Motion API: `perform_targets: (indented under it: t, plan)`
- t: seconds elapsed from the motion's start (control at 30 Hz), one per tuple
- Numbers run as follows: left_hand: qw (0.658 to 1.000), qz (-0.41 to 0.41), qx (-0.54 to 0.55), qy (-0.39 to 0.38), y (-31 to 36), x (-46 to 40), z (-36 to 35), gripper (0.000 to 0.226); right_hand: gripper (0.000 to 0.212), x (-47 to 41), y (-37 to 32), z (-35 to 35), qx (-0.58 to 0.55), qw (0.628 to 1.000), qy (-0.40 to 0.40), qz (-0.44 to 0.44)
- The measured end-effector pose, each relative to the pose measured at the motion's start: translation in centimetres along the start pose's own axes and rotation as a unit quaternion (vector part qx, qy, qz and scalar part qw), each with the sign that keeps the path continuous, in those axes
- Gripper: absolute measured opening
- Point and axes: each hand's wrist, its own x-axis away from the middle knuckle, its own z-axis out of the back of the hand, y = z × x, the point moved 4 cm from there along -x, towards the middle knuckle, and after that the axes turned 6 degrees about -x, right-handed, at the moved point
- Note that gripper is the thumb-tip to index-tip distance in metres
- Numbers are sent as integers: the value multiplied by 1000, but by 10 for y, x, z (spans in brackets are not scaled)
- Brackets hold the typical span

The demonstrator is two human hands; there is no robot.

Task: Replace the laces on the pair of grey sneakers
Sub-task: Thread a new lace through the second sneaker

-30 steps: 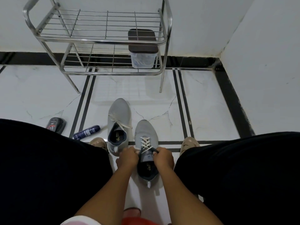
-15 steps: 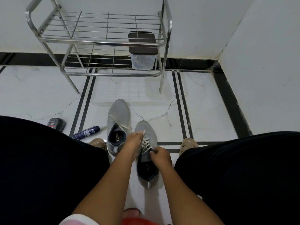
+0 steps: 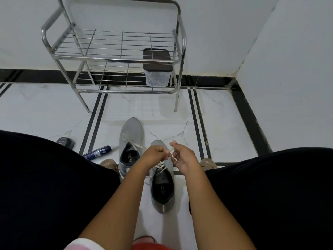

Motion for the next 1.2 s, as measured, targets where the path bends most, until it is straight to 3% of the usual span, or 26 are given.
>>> perform_targets:
  t: [0.27,0.43,0.53,0.6,0.7,0.77,0.87,1.1,1.2]
  plan:
    - [992,86,-76,47,-36,-9,14,23,18,1,-27,21,-31,993,87,79]
    - [961,175,-197,83,-54,-10,24,23,8,2,-40,27,33,985,104,135]
    - [936,109,-279,183,-40,-3,26,26,9,6,-43,18,139,973,81,164]
    - [950,-13,-227,214,-23,-6,21,28,13,7,-41,9,201,963,55,173]
    - [982,-118,-73,128,-2,-10,8,32,14,9,-38,-3,249,952,-3,176]
    - [989,-119,-7,82,-3,-10,1,25,15,11,-37,-7,258,950,-17,173]
    - [991,-89,37,88,-14,-9,1,10,16,9,-36,-4,248,954,-6,167]
    - [988,-55,107,99,-14,-9,2,15,17,2,-26,-3,241,960,0,141]
    - [986,-10,97,134,-23,-12,3,12,21,-10,-14,9,184,975,76,103]
